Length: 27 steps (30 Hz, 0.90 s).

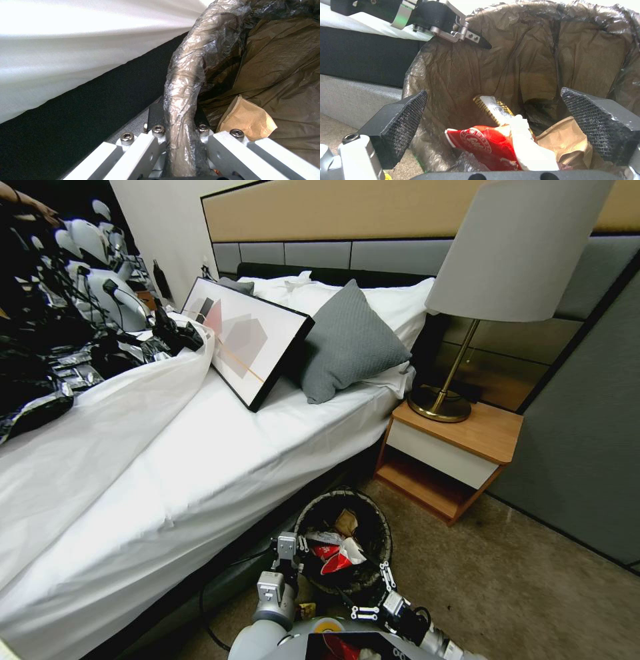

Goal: Pick up the trash bin, then pick up the garbage from the floor and place it into the trash bin.

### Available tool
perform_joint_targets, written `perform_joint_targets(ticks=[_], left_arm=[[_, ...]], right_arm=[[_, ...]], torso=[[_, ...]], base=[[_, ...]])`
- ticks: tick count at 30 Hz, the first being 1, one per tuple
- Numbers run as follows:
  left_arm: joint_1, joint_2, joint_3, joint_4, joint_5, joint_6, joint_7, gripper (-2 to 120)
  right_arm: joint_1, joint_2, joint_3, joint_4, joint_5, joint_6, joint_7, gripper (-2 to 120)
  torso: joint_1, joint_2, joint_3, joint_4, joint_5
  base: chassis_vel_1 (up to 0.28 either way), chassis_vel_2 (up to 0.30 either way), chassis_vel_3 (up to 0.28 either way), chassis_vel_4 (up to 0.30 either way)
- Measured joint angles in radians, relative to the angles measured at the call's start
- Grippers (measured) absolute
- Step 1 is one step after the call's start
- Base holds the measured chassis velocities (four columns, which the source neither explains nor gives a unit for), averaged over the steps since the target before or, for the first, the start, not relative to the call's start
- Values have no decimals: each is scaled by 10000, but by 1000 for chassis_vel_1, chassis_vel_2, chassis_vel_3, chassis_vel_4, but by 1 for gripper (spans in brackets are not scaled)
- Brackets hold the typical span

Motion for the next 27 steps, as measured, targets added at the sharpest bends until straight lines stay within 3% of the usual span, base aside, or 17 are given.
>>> perform_joint_targets(ticks=[14,20,27], left_arm=[[46,3,50,-12,84,-7,9,0],[-14,-12,-7,72,42,-17,11,0],[-22,-50,-85,164,-1,-20,4,0]], right_arm=[[340,103,53,101,-3,-90,174,100],[395,560,271,637,-179,179,384,100],[355,1455,635,1979,-264,440,1945,100]], torso=[[0,0,0,0,0],[0,0,0,0,-1],[0,0,0,0,-3]], base=[[0,0,0,0],[0,0,0,0],[0,0,0,0]])
